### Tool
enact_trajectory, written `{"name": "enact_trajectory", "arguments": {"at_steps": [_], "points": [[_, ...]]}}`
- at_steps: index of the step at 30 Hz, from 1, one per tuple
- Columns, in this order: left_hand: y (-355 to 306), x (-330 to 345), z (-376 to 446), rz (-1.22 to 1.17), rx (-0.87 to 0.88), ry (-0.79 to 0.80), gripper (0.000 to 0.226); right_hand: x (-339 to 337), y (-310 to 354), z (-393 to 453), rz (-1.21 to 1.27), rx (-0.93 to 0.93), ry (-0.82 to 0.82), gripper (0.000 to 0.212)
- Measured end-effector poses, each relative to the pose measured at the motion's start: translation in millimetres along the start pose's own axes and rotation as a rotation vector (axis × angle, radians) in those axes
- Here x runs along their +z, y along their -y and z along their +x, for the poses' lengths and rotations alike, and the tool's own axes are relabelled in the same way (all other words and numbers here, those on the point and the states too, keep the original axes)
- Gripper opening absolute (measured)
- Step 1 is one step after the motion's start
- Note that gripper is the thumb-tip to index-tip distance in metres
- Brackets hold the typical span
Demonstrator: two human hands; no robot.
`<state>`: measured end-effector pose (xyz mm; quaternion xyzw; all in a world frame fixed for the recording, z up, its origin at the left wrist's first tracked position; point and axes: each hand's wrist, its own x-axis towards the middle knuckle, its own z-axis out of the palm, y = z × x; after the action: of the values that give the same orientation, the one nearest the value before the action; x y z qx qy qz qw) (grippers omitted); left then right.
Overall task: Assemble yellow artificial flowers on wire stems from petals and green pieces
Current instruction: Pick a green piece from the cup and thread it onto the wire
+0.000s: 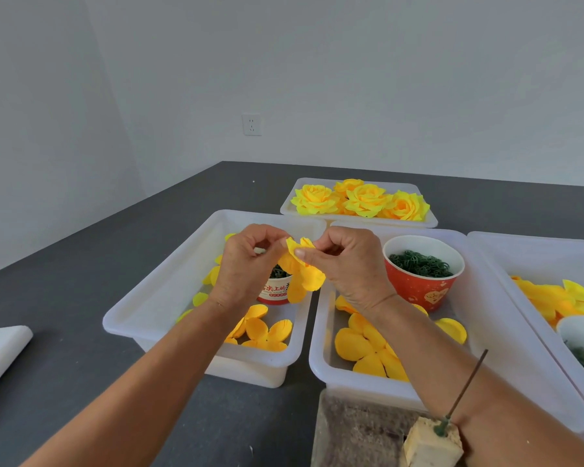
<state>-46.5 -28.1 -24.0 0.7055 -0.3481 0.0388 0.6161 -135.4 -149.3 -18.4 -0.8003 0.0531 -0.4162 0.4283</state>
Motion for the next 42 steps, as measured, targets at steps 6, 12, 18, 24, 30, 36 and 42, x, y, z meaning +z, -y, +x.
{"name": "enact_trajectory", "arguments": {"at_steps": [6, 12, 18, 24, 30, 36, 42], "points": [[-8.1, 1.2, -2.6, -0.081, -0.125, 0.056, 0.054, 2.0, 2.6, -1.8, -0.038, -0.090, -0.014, 0.029], [-6.3, -5.5, -0.6, -0.434, -0.307, 0.268, 0.022, 0.6, 0.9, -1.2, 0.024, -0.075, 0.131, 0.026], [-3.2, -8.1, 0.7, -0.528, -0.317, 0.238, 0.017, -2.1, -5.1, 2.9, 0.081, 0.004, 0.235, 0.006], [-2.8, -4.9, -0.1, -0.509, -0.326, 0.264, 0.014, -3.4, -5.5, 3.3, 0.058, 0.039, 0.141, 0.008], [-6.4, -9.4, 2.5, -0.631, -0.393, 0.250, 0.007, -4.2, -1.3, 5.4, 0.311, 0.183, 0.120, 0.006], [-7.7, -6.9, 4.3, -0.590, -0.465, 0.151, 0.019, -4.7, -3.4, 7.4, 0.321, 0.322, 0.069, 0.009], [-5.6, -5.4, 5.2, -0.546, -0.438, 0.057, 0.019, -2.3, -5.7, 9.1, 0.210, 0.373, -0.030, 0.016]]}}
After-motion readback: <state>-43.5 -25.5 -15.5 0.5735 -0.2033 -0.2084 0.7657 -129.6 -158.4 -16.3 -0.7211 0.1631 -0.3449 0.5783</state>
